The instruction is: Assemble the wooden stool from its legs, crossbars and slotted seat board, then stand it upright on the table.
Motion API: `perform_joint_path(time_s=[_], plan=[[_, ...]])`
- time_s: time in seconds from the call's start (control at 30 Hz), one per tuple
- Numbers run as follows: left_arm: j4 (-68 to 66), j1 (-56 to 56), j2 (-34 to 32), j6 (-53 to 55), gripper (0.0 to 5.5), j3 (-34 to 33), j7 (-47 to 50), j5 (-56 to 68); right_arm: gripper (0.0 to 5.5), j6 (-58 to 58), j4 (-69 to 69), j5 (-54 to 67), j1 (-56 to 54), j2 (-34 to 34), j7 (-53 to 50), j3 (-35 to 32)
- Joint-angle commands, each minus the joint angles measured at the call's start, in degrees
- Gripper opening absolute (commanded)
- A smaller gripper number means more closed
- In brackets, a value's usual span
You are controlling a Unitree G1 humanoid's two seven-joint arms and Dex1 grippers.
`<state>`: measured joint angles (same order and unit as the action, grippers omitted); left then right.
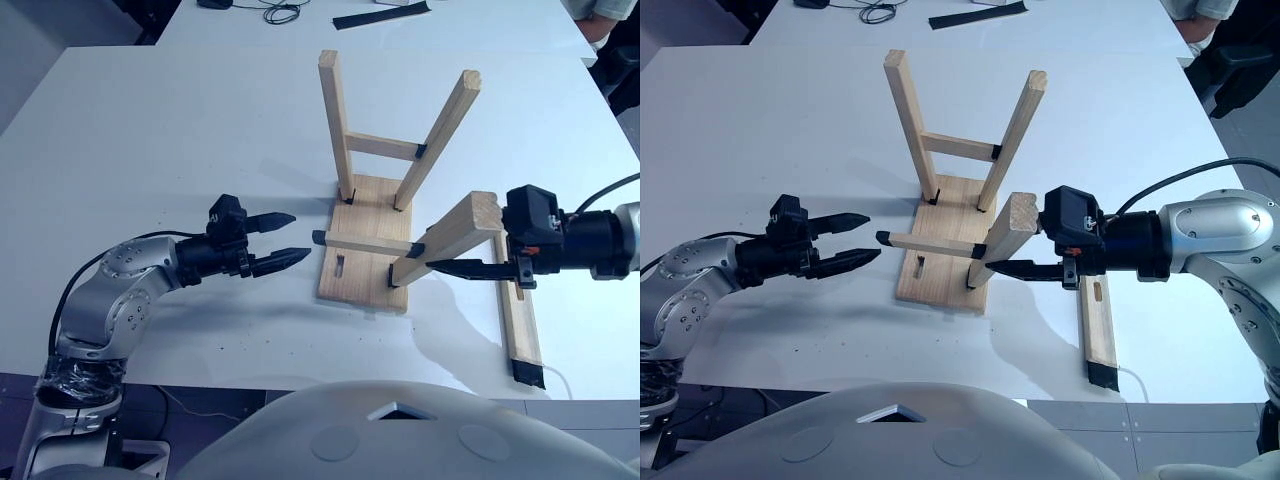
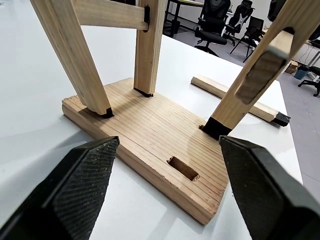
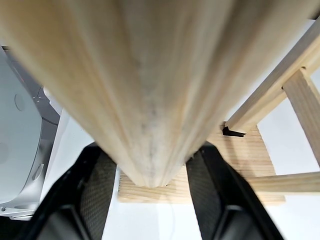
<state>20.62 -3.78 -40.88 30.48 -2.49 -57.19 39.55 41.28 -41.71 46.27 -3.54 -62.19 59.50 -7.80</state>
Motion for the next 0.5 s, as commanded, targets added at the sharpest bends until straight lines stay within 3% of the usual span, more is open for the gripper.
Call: perform_joint_path(time_s=[0.03, 0.5], plan=[[-0.01, 0.76, -0.39, 0.64, 3.72, 0.01, -0.03, -0.55, 2.03, -2.20, 1.63, -5.72, 2.59, -0.56, -0.02, 3.15], [-1.17, 2.07, -0.30, 0.66, 3.72, 0.66, -0.37, -1.03, 2.03, -7.63, 8.93, -11.96, 2.15, -0.84, 2.38, 15.16]])
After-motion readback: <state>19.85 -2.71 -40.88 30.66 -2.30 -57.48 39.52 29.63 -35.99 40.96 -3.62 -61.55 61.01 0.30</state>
